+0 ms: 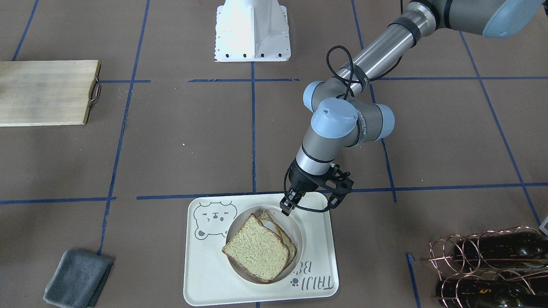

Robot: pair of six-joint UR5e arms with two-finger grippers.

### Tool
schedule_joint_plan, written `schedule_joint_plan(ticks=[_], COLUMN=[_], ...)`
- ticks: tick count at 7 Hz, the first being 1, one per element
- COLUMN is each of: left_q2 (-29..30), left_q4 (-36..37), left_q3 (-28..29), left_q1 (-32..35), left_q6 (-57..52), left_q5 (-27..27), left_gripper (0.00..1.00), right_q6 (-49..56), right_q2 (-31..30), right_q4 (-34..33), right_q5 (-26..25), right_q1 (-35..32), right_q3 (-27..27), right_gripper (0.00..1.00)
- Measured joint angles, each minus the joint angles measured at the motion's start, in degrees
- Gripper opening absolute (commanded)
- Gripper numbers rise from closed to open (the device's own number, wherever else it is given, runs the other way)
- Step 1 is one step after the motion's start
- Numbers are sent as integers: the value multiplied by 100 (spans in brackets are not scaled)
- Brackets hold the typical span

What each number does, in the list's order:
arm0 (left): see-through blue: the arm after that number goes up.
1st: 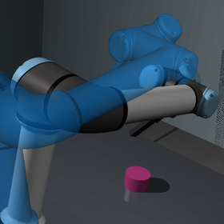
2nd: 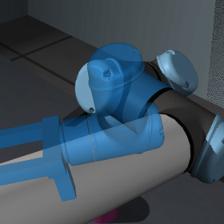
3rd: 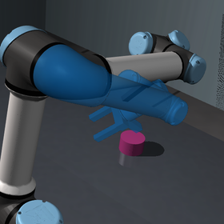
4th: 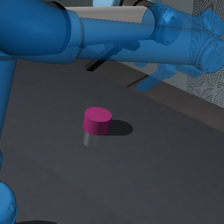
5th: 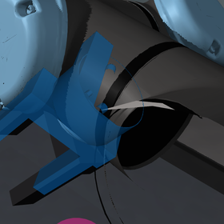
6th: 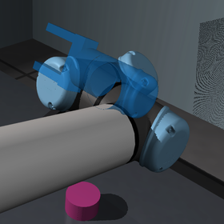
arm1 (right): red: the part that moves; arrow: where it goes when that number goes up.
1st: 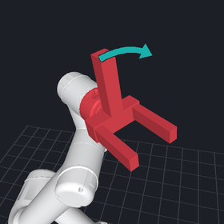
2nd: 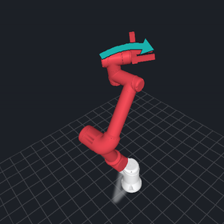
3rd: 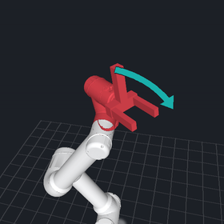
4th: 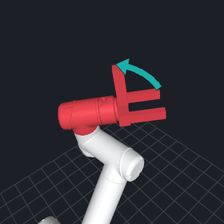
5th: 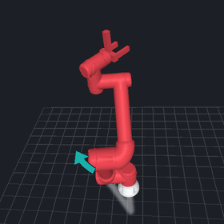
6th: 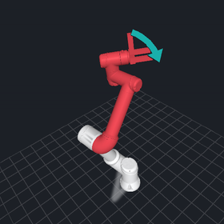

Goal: Make sandwich and place on tray

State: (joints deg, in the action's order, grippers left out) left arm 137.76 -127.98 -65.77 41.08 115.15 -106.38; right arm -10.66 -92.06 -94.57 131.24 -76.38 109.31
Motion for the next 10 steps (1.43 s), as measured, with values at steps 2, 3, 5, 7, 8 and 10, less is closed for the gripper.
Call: schedule_joint_plan(ticks=[2,3,5,7,8,10], left_q2=[-750,-1253,-2198,-2744,-2988,-3236], left_q4=[30,50,143,905,1299,1618], left_q3=[-955,-1597,-2768,-3578,-3914,-4105], left_q1=[-31,-31,15,95,246,852], left_q6=[-962,-1424,-2435,-3982,-4916,-5953], left_q5=[23,39,63,54,48,-1], left_gripper=[100,100,100,100,100,100], right_q6=[-6,-6,-5,40,57,95], right_q2=[-4,-5,-17,-84,-132,-234], right_q4=[-5,-8,-8,-9,-9,-9], right_q5=[4,1,0,14,36,115], right_q1=[-14,-16,-17,-70,-142,-294], right_q3=[-19,-27,-31,-32,-32,-32], right_gripper=[100,100,100,100,100,100])
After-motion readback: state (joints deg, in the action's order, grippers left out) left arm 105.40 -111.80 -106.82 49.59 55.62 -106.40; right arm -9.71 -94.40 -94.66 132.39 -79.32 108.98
